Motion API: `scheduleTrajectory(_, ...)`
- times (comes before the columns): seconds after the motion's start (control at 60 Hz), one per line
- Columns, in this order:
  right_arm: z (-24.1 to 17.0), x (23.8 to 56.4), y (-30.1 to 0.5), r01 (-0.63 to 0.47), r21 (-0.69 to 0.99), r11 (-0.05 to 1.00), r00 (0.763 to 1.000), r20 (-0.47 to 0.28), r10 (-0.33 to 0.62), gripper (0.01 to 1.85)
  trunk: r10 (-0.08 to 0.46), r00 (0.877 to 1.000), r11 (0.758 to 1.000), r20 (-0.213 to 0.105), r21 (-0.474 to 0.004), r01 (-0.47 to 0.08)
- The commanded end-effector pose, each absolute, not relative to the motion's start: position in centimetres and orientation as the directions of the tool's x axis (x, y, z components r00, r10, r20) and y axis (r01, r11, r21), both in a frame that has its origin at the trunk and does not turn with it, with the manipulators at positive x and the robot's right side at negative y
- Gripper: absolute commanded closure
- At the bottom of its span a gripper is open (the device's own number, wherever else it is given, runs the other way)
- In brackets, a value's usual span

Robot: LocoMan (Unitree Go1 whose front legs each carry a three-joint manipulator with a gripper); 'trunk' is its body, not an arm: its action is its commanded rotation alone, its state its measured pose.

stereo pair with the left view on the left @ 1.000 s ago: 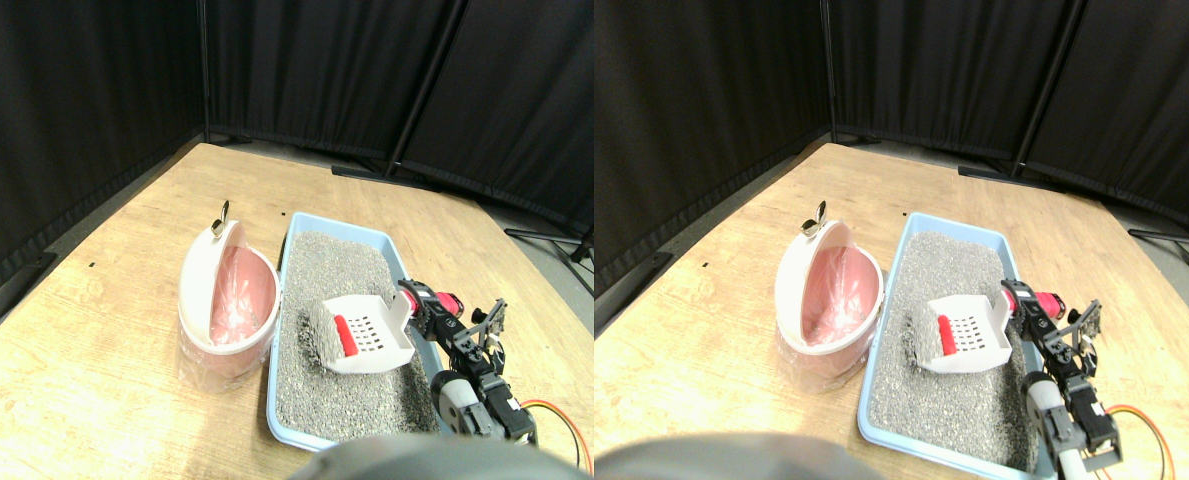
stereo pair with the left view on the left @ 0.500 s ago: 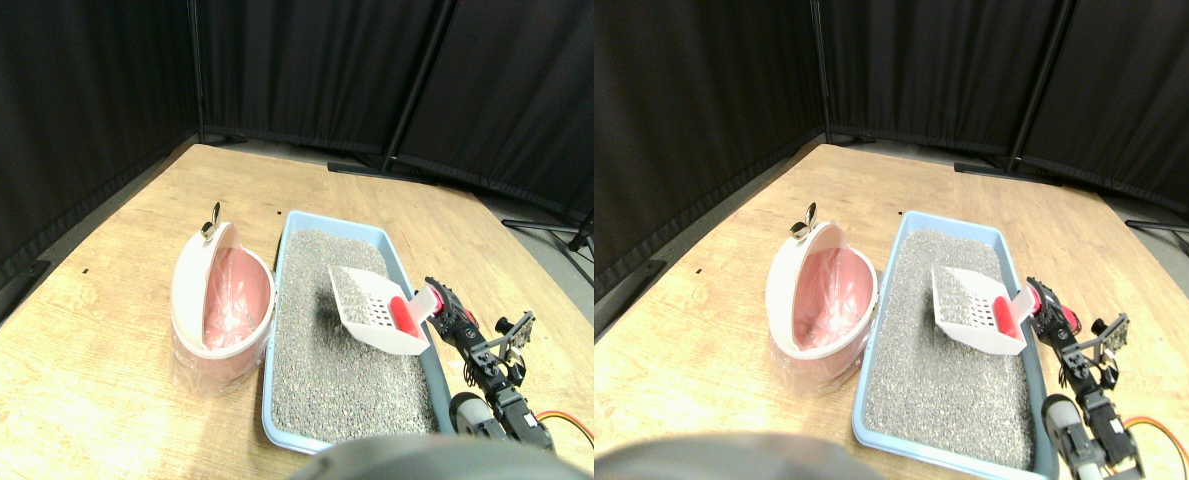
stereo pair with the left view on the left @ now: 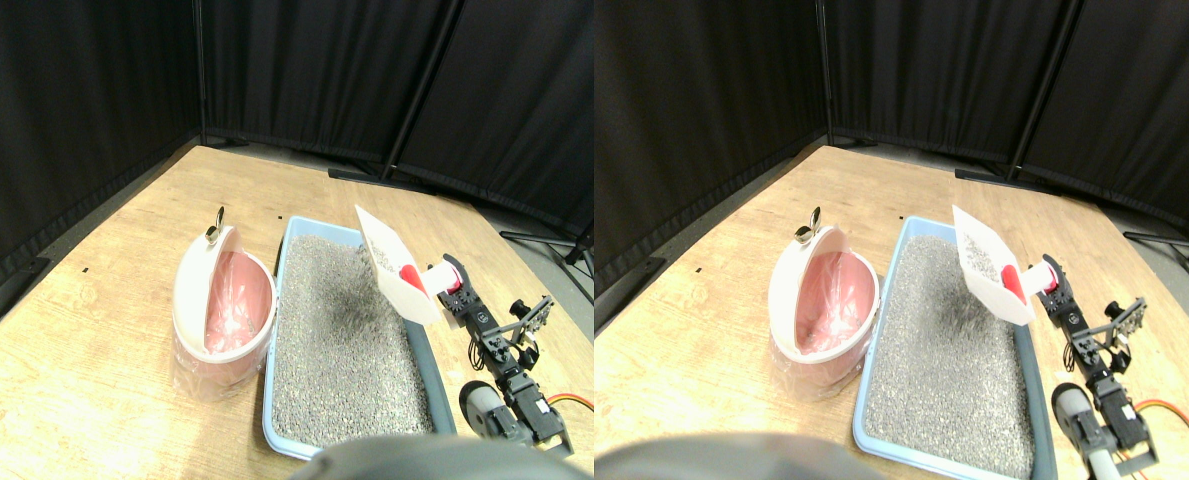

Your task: Scoop (unimanual)

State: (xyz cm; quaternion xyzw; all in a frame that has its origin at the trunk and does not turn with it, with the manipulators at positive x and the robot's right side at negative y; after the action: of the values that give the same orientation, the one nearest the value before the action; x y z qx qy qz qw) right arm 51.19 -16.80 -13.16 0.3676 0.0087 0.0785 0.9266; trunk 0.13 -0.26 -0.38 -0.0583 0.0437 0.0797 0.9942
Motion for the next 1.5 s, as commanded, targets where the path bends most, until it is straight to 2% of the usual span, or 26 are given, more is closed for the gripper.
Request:
scheduleTrajectory(0.017,-11.9,51.4,-16.0,-0.203,0.708,0.677,0.979,0.134,0.153,1.81,0.160,0.984,0.978,-0.079,-0.124,-0.169)
scheduleTrajectory(0.133,-12.0,51.4,-15.6,-0.209,0.767,0.607,0.978,0.148,0.149,1.81,0.162,0.984,0.977,-0.080,-0.126,-0.171)
scheduleTrajectory(0.183,-12.2,51.5,-15.3,-0.204,0.813,0.545,0.978,0.147,0.147,1.81,0.162,0.984,0.977,-0.080,-0.126,-0.171)
scheduleTrajectory(0.283,-12.3,51.6,-14.8,-0.212,0.817,0.535,0.976,0.149,0.159,1.81,0.163,0.983,0.977,-0.082,-0.127,-0.172)
scheduleTrajectory(0.367,-12.3,51.6,-14.5,-0.222,0.782,0.582,0.974,0.145,0.177,1.81,0.166,0.983,0.976,-0.081,-0.129,-0.176)
scheduleTrajectory(0.55,-12.4,51.6,-14.3,-0.216,0.784,0.581,0.974,0.136,0.178,1.81,0.170,0.982,0.975,-0.080,-0.132,-0.180)
scheduleTrajectory(0.683,-12.3,51.5,-14.0,-0.232,0.741,0.630,0.971,0.136,0.197,1.81,0.170,0.982,0.975,-0.080,-0.132,-0.180)
scheduleTrajectory(0.817,-12.3,51.6,-14.0,-0.232,0.775,0.587,0.969,0.136,0.204,1.81,0.179,0.980,0.973,-0.084,-0.135,-0.190)
scheduleTrajectory(0.933,-12.2,51.5,-13.8,-0.230,0.767,0.599,0.970,0.133,0.203,1.81,0.182,0.980,0.972,-0.084,-0.134,-0.192)
scheduleTrajectory(1.117,-11.7,51.7,-13.7,-0.245,0.714,0.657,0.967,0.134,0.215,1.81,0.191,0.978,0.970,-0.083,-0.138,-0.202)
scheduleTrajectory(1.183,-11.1,51.7,-13.6,-0.267,0.602,0.752,0.963,0.145,0.226,1.81,0.191,0.978,0.970,-0.083,-0.138,-0.202)
scheduleTrajectory(1.283,-10.5,51.8,-13.6,-0.296,0.509,0.809,0.955,0.162,0.248,1.81,0.198,0.977,0.968,-0.083,-0.140,-0.208)
scheduleTrajectory(1.5,-10.0,52.4,-13.6,-0.305,0.513,0.803,0.952,0.158,0.261,1.81,0.202,0.976,0.967,-0.081,-0.138,-0.212)
